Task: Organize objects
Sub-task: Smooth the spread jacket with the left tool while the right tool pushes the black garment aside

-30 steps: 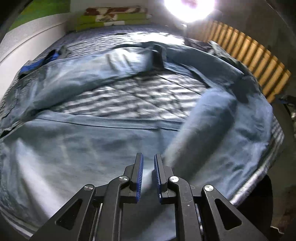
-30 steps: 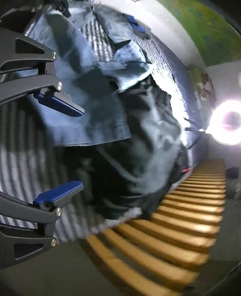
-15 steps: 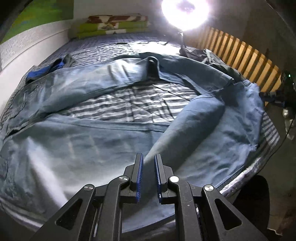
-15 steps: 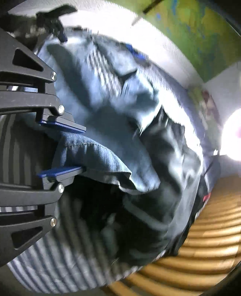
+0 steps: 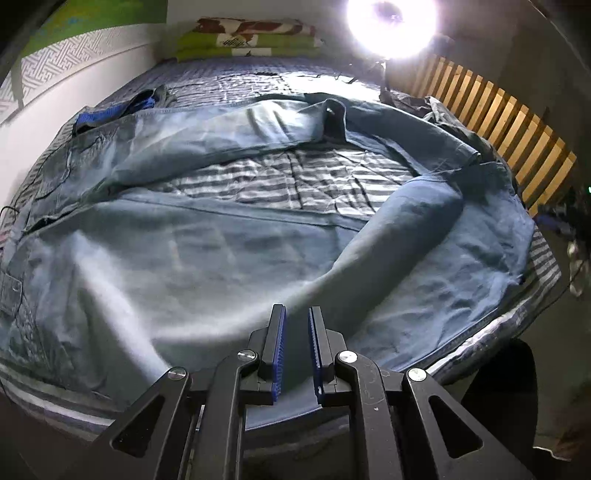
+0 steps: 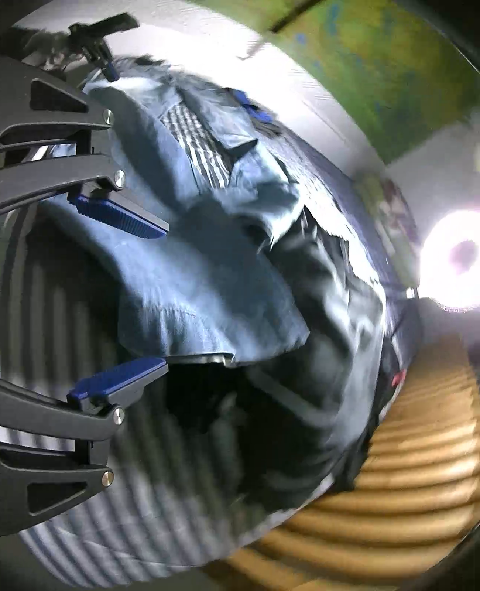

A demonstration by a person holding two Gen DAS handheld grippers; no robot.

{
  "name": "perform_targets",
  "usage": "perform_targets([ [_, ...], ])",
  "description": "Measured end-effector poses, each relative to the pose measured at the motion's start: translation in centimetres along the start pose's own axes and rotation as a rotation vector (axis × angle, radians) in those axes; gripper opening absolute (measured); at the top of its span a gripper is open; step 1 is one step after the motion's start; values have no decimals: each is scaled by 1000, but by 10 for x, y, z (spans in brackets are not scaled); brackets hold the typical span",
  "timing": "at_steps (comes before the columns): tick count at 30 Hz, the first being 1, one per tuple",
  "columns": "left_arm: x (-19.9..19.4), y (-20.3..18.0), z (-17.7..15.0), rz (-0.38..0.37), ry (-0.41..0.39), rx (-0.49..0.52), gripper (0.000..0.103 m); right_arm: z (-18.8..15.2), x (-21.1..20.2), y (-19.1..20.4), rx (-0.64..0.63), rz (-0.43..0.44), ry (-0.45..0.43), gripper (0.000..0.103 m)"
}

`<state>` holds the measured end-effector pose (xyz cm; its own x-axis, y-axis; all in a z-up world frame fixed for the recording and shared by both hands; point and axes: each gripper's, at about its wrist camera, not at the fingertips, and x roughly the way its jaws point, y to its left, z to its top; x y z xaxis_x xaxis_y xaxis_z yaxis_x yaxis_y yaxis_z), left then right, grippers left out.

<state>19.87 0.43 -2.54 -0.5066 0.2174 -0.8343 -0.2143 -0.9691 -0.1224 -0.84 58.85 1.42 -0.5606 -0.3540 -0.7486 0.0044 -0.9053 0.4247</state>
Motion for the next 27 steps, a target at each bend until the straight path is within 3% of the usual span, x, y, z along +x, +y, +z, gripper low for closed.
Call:
perform_targets([
  [4, 3, -8, -2, -12, 7, 17, 13, -20, -7, -35, 100, 0, -46, 64],
  [7, 6, -21, -1, -22, 15, 45, 13, -27, -5, -41, 77, -22, -40, 64],
  [13, 12, -48, 0, -49, 29, 80, 13, -23, 28, 0, -123, -59, 10, 64],
  [18, 11, -64, 0, -68, 34, 114, 13, -10, 39, 50, -288, -77, -28, 64],
  [20, 11, -69, -2, -73, 38, 130, 13, -4, 38, 69, -338, -54, -35, 53],
  [22, 12, -72, -5, -79, 41, 138, 13, 2, 39, 85, -378, -74, -15, 14],
  [24, 13, -75, -7, -85, 45, 146, 13, 5, 38, 95, -409, -118, 2, 9],
  [27, 12, -74, -10, -87, 44, 150, 13, 3, 19, 100, -404, -115, 12, 5],
])
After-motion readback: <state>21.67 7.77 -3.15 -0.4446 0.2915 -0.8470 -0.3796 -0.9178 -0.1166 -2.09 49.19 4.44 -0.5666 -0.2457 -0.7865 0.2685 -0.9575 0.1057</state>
